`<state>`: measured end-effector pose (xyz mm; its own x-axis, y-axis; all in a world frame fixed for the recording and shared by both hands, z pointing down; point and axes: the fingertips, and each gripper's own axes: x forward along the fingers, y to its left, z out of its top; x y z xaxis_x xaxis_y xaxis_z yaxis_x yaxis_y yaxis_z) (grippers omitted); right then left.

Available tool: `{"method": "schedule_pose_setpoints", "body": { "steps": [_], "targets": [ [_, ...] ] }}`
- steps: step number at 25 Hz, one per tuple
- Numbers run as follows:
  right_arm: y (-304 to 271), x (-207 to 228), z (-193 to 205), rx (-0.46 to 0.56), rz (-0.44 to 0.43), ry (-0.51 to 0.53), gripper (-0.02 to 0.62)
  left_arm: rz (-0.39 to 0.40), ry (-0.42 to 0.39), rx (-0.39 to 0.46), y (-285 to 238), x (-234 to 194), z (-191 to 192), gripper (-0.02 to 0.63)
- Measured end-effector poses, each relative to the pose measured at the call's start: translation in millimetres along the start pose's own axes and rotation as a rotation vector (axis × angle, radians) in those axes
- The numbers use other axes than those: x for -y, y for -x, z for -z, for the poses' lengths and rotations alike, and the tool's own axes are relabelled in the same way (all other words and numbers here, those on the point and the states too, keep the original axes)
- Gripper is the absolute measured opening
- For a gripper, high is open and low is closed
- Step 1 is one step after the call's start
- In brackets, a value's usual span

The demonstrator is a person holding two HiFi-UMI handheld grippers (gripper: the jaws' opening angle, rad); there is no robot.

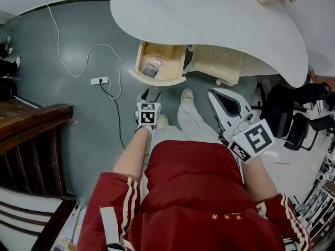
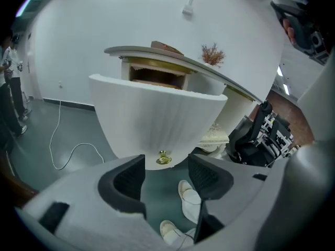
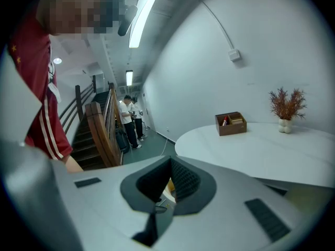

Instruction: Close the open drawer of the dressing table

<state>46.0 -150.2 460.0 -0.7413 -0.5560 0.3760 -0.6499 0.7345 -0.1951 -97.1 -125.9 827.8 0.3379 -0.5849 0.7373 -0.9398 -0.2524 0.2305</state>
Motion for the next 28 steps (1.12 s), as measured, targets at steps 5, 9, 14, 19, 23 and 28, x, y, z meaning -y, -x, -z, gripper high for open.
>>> {"method": "schedule_pose_setpoints", "body": {
  "steps": [5, 9, 14, 19, 23, 28],
  "targets": [
    [4.9, 8.4, 16.4, -0.031, 0.010, -0.024, 0.005, -0.006, 0.024, -0.032, -15.0, -3.8, 4.0, 0.232],
    [7.6, 14.4, 21.9, -0.042, 0.021, -0.031, 0.005, -0.047, 0.047, -0.050, -20.2, -10.8, 6.8, 0.148],
    [11.4, 23.1, 25.6, -0.048, 0.036, -0.050, 0.005, -0.040, 0.035, -0.050, -24.1, -5.4, 6.7, 0.109],
    [6.6, 22.8, 26.6, -0.047, 0.035, -0.064, 0.005, -0.048, 0.028, -0.051, -22.3, -8.1, 6.4, 0.107],
    [3.8, 24.6, 25.5, -0.047, 0.032, -0.070, 0.005, -0.054, 0.031, -0.060, -23.8, -7.4, 6.5, 0.107],
    [1.6, 30.1, 26.1, -0.052, 0.034, -0.071, 0.005, -0.062, 0.024, -0.047, -28.7, -7.1, 2.1, 0.107]
  ]
}}
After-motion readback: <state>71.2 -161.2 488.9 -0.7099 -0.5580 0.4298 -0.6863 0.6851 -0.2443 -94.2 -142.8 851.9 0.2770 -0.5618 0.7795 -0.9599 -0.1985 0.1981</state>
